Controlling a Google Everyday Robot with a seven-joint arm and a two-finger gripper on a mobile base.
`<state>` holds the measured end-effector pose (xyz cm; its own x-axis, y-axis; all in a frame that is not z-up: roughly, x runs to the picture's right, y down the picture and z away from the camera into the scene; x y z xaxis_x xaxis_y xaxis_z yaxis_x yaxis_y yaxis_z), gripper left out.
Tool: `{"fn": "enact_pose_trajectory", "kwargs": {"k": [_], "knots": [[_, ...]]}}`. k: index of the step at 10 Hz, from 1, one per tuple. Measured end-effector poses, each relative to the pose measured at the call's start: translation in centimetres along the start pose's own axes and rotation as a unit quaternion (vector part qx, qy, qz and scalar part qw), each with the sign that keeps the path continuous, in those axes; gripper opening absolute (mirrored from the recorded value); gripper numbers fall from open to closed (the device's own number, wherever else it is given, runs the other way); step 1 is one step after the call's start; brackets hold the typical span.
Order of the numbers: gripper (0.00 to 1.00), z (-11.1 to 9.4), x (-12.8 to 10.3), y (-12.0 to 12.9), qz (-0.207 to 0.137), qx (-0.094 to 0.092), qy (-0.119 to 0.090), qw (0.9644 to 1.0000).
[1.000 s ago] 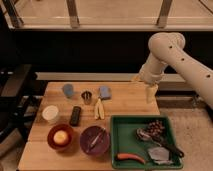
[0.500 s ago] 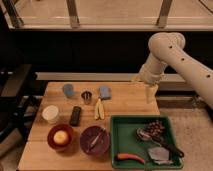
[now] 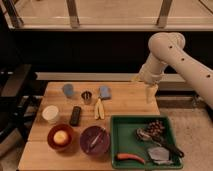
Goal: Place eraser in plastic cup
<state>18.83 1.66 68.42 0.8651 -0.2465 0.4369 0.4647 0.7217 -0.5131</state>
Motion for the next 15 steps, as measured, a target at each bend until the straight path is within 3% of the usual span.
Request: {"fn": "enact_pose_trajectory", "kwargs": {"k": [7, 9, 15], "knots": [[0.74, -0.1, 0.0, -0.1, -0.001, 0.002, 0.001, 1.0], [0.74, -0.6, -0.5, -1.7, -0.022, 0.003, 0.005, 0.9997], [0.74, 1.6, -5.0, -5.3, -0.096, 0.0, 0.004, 0.9953]]}}
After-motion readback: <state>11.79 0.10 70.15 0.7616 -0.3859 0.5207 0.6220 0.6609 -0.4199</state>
